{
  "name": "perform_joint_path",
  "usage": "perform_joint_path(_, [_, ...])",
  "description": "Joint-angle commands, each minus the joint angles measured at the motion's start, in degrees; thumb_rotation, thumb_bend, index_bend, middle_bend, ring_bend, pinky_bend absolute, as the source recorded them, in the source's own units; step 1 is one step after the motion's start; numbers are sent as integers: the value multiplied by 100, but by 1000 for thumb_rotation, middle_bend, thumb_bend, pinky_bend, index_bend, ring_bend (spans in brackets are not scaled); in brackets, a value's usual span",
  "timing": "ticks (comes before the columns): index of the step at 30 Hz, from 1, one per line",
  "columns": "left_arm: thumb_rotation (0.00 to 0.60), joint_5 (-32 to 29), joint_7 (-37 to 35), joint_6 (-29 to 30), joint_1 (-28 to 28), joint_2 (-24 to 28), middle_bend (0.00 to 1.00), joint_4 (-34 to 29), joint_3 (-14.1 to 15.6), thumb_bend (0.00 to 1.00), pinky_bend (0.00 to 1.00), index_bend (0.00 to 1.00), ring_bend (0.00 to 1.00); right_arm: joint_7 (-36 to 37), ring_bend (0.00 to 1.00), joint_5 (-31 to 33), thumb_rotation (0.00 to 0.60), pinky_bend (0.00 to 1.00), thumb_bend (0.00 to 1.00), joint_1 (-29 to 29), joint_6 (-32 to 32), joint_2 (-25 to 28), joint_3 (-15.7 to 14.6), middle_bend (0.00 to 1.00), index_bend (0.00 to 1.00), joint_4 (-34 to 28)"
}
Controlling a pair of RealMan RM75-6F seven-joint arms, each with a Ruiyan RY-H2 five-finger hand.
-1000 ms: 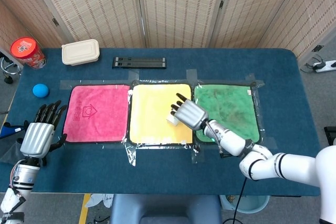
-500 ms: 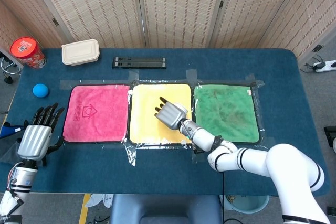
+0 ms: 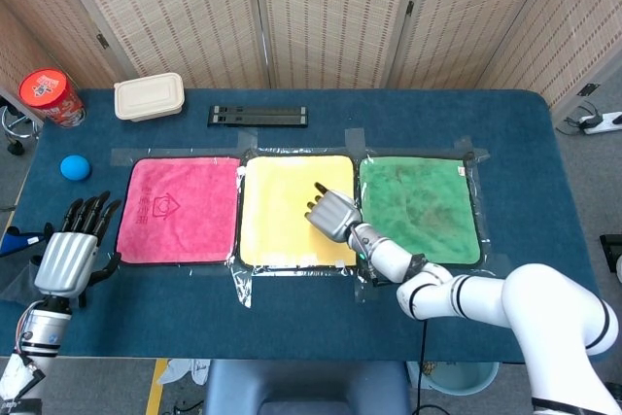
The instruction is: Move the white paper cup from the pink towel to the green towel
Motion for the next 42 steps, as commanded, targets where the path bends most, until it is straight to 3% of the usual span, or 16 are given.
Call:
perform_joint_path(1, [600, 9, 8, 5, -9, -4, 0, -15, -14, 394, 0, 1, 0, 43, 240, -88, 600, 33, 547, -100, 112, 199, -88, 251, 312, -202])
perform_joint_path(31, [600, 44, 70, -64, -83, -68, 0, -72, -40, 394, 0, 0, 0, 673, 243, -1596, 600, 37, 547, -1569, 1064, 2204, -921, 255, 312, -1684])
perform_joint_path(36, [600, 33, 5, -72, -77, -95, 0, -10, -37, 394, 0, 0, 0, 964, 243, -1989, 600, 37, 547, -1747, 1335, 2439, -767, 258, 312, -1922])
perform_joint_path(42, [600, 43, 3, -46, -59, -107, 0, -8, -28, 394, 0, 0, 0, 1208, 243, -2122, 600, 37, 548, -1586, 1166, 2091, -309, 256, 312, -1751])
